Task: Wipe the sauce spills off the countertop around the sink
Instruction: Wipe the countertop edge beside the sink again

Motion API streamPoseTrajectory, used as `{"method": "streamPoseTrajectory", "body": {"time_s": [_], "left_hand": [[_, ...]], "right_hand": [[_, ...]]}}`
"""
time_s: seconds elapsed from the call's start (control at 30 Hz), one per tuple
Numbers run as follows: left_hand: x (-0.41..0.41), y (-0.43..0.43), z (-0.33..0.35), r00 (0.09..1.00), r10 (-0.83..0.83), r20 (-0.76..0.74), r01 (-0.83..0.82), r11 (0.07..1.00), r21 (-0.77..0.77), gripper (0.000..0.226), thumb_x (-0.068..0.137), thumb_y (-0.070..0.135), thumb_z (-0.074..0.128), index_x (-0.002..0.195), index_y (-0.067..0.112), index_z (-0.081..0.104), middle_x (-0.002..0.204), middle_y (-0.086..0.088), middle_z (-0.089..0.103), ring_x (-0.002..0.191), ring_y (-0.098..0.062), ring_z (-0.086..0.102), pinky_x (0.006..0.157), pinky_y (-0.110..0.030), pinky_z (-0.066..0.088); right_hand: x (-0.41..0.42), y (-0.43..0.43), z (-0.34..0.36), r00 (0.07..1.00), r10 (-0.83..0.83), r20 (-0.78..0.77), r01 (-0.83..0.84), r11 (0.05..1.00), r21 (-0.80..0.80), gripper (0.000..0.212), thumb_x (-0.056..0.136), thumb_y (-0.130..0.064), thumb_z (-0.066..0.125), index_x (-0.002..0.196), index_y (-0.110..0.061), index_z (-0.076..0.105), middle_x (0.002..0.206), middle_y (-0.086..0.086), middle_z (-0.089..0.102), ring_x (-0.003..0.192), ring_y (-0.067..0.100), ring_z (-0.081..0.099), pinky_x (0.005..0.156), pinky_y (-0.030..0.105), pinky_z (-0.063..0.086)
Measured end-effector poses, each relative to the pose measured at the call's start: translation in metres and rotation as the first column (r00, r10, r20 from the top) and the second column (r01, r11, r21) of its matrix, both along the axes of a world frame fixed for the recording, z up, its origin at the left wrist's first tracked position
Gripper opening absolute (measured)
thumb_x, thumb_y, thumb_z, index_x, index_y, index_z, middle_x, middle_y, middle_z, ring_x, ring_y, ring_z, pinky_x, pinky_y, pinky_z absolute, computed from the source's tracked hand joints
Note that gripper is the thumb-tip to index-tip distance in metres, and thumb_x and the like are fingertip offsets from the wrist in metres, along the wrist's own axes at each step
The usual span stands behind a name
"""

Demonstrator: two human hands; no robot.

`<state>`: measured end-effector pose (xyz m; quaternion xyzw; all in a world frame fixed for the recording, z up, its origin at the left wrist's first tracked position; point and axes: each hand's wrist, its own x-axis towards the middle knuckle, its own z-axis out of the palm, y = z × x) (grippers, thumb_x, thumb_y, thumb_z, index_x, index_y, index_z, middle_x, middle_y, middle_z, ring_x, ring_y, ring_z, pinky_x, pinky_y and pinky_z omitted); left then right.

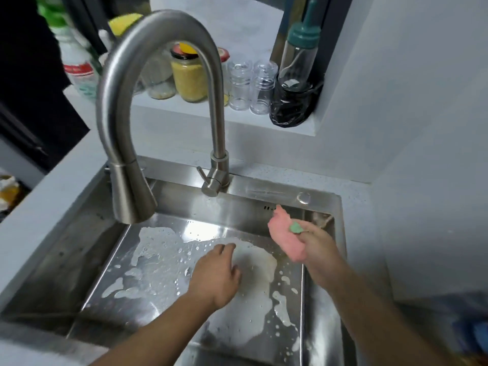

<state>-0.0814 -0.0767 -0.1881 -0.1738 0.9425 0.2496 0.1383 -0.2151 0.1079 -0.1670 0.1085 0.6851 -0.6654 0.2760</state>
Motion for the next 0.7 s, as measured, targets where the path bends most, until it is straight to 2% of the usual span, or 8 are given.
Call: {"method": "streamPoseTrajectory", "body": {"time_s": [0.07, 0.17, 0.23, 0.3, 0.43, 0.5, 0.57, 0.7], "left_hand": [[0.028, -0.010, 0.003, 0.999, 0.036, 0.038, -0.037, 0.999, 0.024, 0.052, 0.100, 0.034, 0.043, 0.150, 0.021, 0.036, 0.147, -0.003, 0.048, 0.124, -0.025, 0.055, 0.103, -0.036, 0.044], [0.060, -0.029, 0.011, 0.996, 0.047, 0.070, -0.051, 0.998, 0.048, 0.052, 0.101, 0.033, 0.045, 0.150, 0.020, 0.037, 0.147, -0.005, 0.049, 0.126, -0.026, 0.055, 0.102, -0.036, 0.045], [0.073, -0.042, 0.017, 0.996, 0.052, 0.068, -0.056, 0.996, 0.064, 0.051, 0.101, 0.033, 0.046, 0.150, 0.019, 0.038, 0.144, -0.008, 0.051, 0.125, -0.028, 0.055, 0.100, -0.037, 0.046], [0.083, -0.060, 0.021, 0.996, 0.062, 0.059, -0.068, 0.993, 0.094, 0.051, 0.100, 0.032, 0.046, 0.149, 0.019, 0.040, 0.142, -0.009, 0.053, 0.125, -0.027, 0.055, 0.100, -0.036, 0.046], [0.093, -0.107, 0.014, 0.996, 0.081, 0.029, -0.085, 0.979, 0.185, 0.046, 0.099, 0.031, 0.050, 0.142, 0.018, 0.047, 0.132, -0.007, 0.060, 0.116, -0.024, 0.060, 0.097, -0.035, 0.048], [0.089, -0.137, 0.009, 0.993, 0.120, 0.015, -0.118, 0.941, 0.316, 0.038, 0.098, 0.027, 0.053, 0.134, 0.017, 0.055, 0.121, -0.005, 0.066, 0.103, -0.021, 0.063, 0.089, -0.031, 0.048], [0.074, -0.165, 0.006, 0.983, 0.183, 0.006, -0.164, 0.867, 0.471, 0.024, 0.098, 0.021, 0.055, 0.121, 0.020, 0.061, 0.107, -0.002, 0.069, 0.094, -0.021, 0.064, 0.082, -0.029, 0.047], [0.027, -0.210, 0.012, 0.975, 0.221, -0.003, -0.160, 0.714, 0.682, 0.013, 0.097, 0.016, 0.057, 0.105, 0.024, 0.064, 0.099, -0.005, 0.073, 0.093, -0.025, 0.071, 0.084, -0.035, 0.053]], "right_hand": [[0.025, -0.012, -0.001, 0.976, -0.068, 0.206, 0.101, 0.983, -0.151, 0.031, 0.102, 0.005, 0.043, 0.122, 0.000, 0.066, 0.120, 0.025, 0.069, 0.103, 0.036, 0.070, 0.077, 0.041, 0.062], [0.060, -0.032, -0.002, 0.933, -0.068, 0.353, 0.152, 0.965, -0.214, 0.030, 0.104, 0.003, 0.039, 0.122, 0.000, 0.062, 0.129, 0.025, 0.062, 0.113, 0.044, 0.064, 0.078, 0.053, 0.062], [0.082, -0.047, 0.004, 0.927, -0.034, 0.372, 0.117, 0.972, -0.205, 0.026, 0.104, 0.000, 0.040, 0.120, -0.002, 0.060, 0.125, 0.023, 0.063, 0.107, 0.040, 0.067, 0.080, 0.054, 0.063], [0.102, -0.065, 0.008, 0.927, -0.002, 0.376, 0.081, 0.977, -0.195, 0.026, 0.104, -0.002, 0.043, 0.124, -0.002, 0.059, 0.122, 0.021, 0.066, 0.104, 0.038, 0.069, 0.094, 0.059, 0.057], [0.132, -0.110, 0.011, 0.927, -0.016, 0.374, 0.080, 0.984, -0.157, 0.029, 0.100, 0.000, 0.047, 0.127, 0.001, 0.058, 0.131, 0.025, 0.064, 0.117, 0.043, 0.065, 0.109, 0.066, 0.043], [0.144, -0.133, 0.010, 0.920, -0.062, 0.388, 0.136, 0.976, -0.168, 0.035, 0.096, 0.000, 0.052, 0.131, 0.002, 0.058, 0.137, 0.026, 0.060, 0.120, 0.044, 0.064, 0.106, 0.064, 0.047], [0.155, -0.154, 0.014, 0.908, -0.109, 0.405, 0.197, 0.963, -0.182, 0.041, 0.093, 0.002, 0.053, 0.133, 0.002, 0.058, 0.137, 0.026, 0.060, 0.115, 0.043, 0.067, 0.094, 0.056, 0.058], [0.171, -0.191, 0.012, 0.855, -0.257, 0.450, 0.366, 0.914, -0.173, 0.040, 0.099, 0.002, 0.038, 0.128, -0.003, 0.065, 0.131, 0.023, 0.067, 0.098, 0.035, 0.071, 0.081, 0.046, 0.058]]}}
